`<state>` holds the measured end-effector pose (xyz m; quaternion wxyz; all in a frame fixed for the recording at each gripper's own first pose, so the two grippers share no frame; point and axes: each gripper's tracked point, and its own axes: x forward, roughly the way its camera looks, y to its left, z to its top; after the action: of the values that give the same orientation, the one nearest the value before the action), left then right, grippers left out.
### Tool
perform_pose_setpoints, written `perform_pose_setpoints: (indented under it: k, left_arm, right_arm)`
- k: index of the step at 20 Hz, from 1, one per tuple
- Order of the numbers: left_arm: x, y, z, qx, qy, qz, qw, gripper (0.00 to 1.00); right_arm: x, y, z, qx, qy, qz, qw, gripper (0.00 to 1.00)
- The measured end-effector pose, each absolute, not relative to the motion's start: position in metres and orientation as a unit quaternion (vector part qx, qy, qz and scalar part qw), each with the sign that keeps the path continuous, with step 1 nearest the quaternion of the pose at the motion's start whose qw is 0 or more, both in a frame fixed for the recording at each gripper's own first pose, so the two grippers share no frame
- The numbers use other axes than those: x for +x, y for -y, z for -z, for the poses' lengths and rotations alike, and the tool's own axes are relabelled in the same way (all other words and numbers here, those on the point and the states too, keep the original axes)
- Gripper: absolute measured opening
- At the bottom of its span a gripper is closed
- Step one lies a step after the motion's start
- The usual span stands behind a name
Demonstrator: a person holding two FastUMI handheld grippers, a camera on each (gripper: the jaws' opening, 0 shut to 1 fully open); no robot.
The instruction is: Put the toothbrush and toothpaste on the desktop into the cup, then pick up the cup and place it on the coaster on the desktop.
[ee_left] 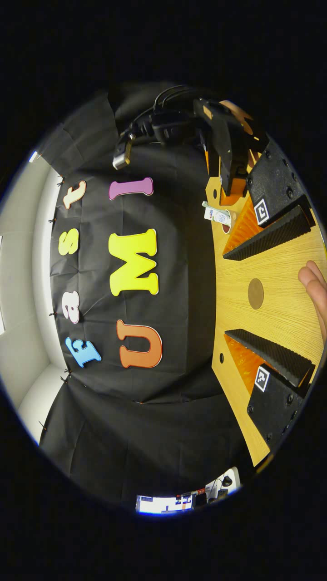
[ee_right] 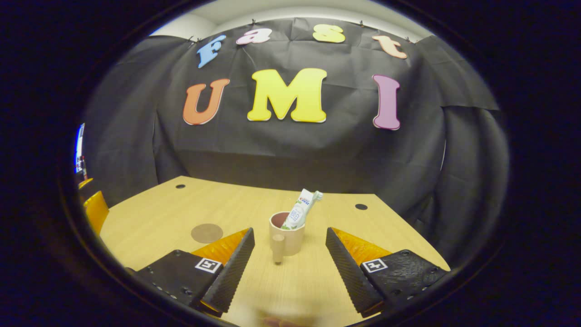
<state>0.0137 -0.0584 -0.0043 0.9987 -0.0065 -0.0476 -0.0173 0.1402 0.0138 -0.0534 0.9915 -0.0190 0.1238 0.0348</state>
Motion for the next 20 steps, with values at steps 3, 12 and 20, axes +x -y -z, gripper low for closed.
perform_pose_setpoints:
  k: [3, 12, 20]
  left_arm:
    - [0.022, 0.050, 0.012, 0.004, 0.047, 0.011, 0.999, 0.96]
    - [0.035, 0.032, 0.043, 0.018, 0.027, 0.003, 0.999, 0.96]
    - [0.040, 0.020, 0.058, 0.014, 0.010, 0.003, 1.000, 0.96]
  right_arm:
    - [0.172, -0.014, 0.070, -0.016, -0.184, -0.030, 0.982, 0.97]
    - [0.232, -0.032, 0.136, -0.030, -0.448, -0.023, 0.893, 0.97]
    - [0.238, -0.031, 0.190, -0.026, -0.558, 0.015, 0.830, 0.86]
